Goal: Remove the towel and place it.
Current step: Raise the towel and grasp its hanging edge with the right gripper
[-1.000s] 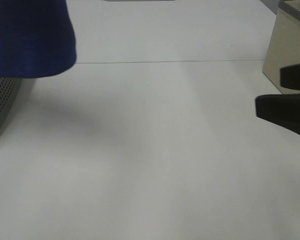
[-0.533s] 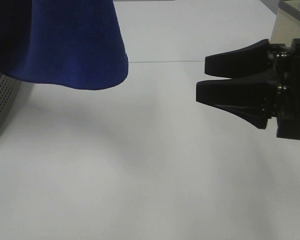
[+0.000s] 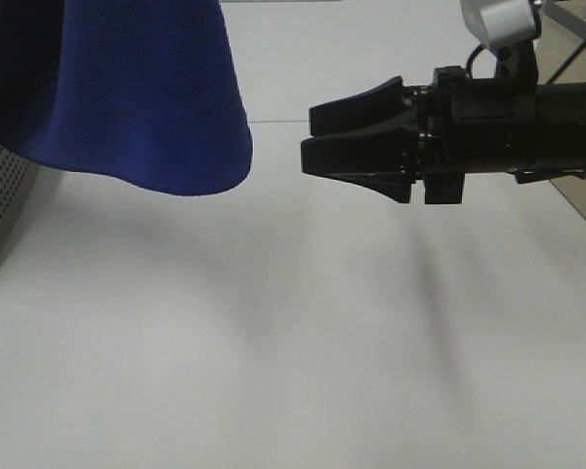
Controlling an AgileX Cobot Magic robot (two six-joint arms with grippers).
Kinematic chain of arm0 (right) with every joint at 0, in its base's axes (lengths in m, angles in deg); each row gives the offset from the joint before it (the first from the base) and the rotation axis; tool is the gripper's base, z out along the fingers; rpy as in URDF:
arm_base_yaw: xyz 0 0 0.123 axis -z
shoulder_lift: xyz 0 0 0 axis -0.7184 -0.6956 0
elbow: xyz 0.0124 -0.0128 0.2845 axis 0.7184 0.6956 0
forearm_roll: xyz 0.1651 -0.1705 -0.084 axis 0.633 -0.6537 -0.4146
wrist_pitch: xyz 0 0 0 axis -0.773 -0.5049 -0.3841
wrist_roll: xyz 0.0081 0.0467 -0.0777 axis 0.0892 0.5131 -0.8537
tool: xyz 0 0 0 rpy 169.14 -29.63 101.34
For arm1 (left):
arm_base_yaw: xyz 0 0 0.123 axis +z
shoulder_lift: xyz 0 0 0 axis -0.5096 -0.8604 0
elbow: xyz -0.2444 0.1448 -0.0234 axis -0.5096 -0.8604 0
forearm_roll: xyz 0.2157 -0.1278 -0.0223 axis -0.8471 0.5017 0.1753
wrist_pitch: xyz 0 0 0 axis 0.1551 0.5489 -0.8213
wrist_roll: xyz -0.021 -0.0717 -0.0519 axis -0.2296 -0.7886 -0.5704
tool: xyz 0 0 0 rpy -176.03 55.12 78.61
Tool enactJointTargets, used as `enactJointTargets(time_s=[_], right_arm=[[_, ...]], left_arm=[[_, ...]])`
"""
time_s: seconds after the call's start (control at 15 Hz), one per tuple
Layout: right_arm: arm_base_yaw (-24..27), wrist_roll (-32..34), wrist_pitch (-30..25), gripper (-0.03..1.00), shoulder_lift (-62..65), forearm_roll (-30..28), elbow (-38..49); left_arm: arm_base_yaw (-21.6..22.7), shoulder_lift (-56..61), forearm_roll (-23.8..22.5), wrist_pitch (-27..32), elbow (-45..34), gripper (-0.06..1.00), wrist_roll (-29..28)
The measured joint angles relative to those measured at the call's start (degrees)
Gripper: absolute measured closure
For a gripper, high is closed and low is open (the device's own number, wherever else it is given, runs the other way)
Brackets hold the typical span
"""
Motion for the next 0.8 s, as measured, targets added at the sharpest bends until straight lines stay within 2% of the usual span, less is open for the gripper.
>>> enactJointTargets(time_s=[0.13,0.33,0.47,0.6,0.8], right_arm=[[-4.6,1.9,-0.6,0.31,0.0,0.0,-3.8],[-8.4,2.3,-0.7,0.31,0.0,0.0,-5.6],[-10.7,2.3,3.5,0.31,0.0,0.0,-5.8],[-11.2,2.3,6.9,0.31,0.0,0.0,-5.8],[-11.3,1.9,7.3,0.31,-0.7,0.0,-5.8]], left_arm=[[0.0,-1.2,0.0,-0.2,0.0,0.94,0.0],[0.0,-2.7,-0.1,-0.2,0.0,0.94,0.0],[0.0,-2.9,-0.1,-1.3,0.0,0.94,0.0],[0.0,-2.9,-0.1,-1.8,0.0,0.94,0.0],[0.0,-2.9,1.1,-4.0,0.0,0.94,0.0]])
